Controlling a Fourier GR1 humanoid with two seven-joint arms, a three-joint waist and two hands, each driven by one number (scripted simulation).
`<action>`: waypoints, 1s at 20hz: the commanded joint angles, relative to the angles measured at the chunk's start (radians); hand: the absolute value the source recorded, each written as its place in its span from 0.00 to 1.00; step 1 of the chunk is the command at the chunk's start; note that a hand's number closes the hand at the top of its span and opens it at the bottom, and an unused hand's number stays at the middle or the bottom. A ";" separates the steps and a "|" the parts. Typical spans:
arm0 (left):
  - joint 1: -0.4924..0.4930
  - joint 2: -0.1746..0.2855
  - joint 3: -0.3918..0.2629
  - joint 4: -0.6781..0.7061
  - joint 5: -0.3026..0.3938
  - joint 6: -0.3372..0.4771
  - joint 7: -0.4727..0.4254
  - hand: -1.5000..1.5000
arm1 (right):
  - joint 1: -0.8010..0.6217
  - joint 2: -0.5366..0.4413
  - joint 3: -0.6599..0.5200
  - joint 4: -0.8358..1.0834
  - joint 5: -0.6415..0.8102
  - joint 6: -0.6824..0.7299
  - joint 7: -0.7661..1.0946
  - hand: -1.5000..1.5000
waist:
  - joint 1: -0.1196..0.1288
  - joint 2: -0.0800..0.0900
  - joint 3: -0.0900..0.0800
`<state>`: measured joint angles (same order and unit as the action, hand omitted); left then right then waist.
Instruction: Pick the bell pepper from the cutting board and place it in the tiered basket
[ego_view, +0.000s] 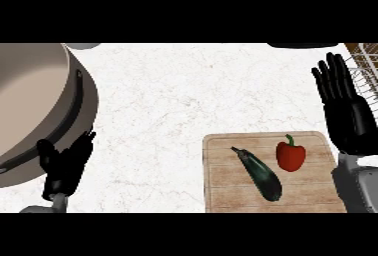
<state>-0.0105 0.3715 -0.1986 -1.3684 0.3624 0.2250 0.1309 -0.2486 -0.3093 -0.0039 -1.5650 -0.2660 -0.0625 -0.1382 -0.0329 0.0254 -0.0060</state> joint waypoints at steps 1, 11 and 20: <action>-0.004 0.034 0.045 0.119 -0.002 -0.098 -0.080 0.50 | 0.096 0.025 -0.052 0.037 -0.055 0.065 -0.122 1.00 | 0.026 -0.023 0.006; 0.089 0.166 0.069 -0.020 -0.026 -0.069 -0.058 0.50 | 0.370 0.303 -0.225 0.140 -0.113 0.122 -0.793 0.00 | 0.018 -0.024 0.010; 0.090 0.163 0.067 -0.010 -0.030 -0.069 -0.049 0.50 | 0.570 0.145 -0.191 0.158 0.339 -0.375 -0.488 0.00 | 0.030 -0.022 0.001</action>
<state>0.0827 0.5137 -0.1633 -1.4042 0.3381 0.1400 0.0729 0.2472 -0.1250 -0.2210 -1.3742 -0.0714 -0.3003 -0.7325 -0.0106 0.0068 -0.0048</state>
